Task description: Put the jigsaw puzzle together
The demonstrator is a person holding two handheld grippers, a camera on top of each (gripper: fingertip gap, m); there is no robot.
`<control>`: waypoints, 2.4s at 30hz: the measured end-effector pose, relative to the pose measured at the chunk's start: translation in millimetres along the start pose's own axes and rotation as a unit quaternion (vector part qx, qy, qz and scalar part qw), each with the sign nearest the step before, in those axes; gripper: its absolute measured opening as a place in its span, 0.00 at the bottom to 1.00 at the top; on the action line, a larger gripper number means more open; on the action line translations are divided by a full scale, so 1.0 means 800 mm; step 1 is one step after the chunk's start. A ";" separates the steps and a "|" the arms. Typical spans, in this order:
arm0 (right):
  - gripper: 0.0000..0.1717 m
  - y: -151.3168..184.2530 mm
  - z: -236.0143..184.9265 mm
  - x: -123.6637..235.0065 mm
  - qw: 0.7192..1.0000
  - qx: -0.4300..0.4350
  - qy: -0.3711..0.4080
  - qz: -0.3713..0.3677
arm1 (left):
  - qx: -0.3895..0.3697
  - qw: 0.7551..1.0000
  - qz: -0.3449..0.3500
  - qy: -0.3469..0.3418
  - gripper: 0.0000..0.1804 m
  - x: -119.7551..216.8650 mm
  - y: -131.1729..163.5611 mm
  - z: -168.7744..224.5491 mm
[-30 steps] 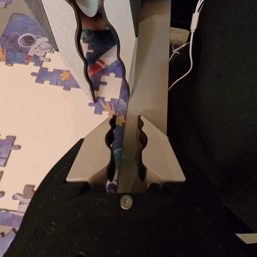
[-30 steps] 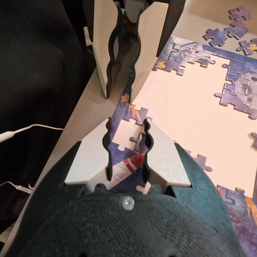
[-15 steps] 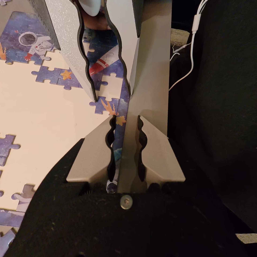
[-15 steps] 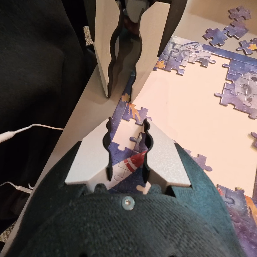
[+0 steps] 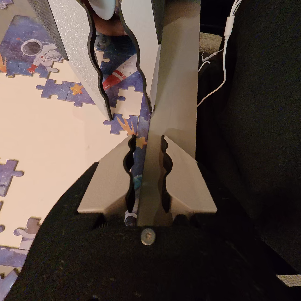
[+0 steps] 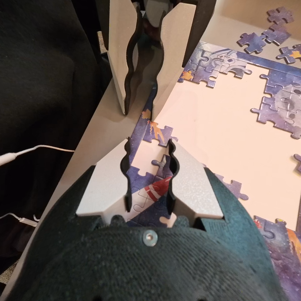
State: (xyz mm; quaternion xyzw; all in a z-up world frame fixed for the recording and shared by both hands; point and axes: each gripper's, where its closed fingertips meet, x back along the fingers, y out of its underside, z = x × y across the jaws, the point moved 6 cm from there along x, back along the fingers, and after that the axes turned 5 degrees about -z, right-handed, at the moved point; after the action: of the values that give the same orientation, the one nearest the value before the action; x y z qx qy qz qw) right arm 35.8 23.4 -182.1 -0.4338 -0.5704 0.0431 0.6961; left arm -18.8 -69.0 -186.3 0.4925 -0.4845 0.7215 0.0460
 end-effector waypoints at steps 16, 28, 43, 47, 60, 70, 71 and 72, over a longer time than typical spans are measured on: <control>0.25 0.000 -0.001 0.000 1.000 0.002 0.001 -0.002 | 0.006 1.000 0.001 0.002 0.16 0.001 0.000 -0.001; 0.25 0.000 -0.001 0.001 1.000 0.002 0.001 -0.001 | 0.004 1.000 0.000 -0.001 0.16 0.001 0.000 0.000; 0.25 -0.004 0.001 0.009 1.000 -0.002 -0.001 0.028 | 0.014 0.999 0.048 0.000 0.18 0.015 -0.004 -0.003; 0.25 -0.011 0.013 0.036 0.995 -0.018 0.017 0.096 | 0.047 0.991 0.127 -0.013 0.18 0.041 -0.006 -0.021; 0.20 0.028 0.085 0.150 0.931 -0.101 0.269 0.226 | 0.096 0.953 0.273 -0.091 0.21 0.092 -0.012 -0.047; 0.18 0.055 0.106 0.169 0.902 -0.134 0.341 0.227 | 0.085 0.933 0.269 -0.222 0.27 0.138 -0.057 -0.094; 0.18 0.060 0.109 0.172 0.898 -0.139 0.350 0.228 | 0.082 0.932 0.266 -0.232 0.28 0.142 -0.062 -0.108; 0.18 0.065 0.112 0.175 0.893 -0.144 0.361 0.227 | 0.082 0.930 0.260 -0.245 0.30 0.144 -0.065 -0.126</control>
State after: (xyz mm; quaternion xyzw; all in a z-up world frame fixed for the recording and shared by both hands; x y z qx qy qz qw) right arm 32.4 182.9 -112.9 -0.6329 -0.1658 -0.0425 0.7551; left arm -116.3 -14.0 -70.0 0.5128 -0.5308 0.6023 -0.3043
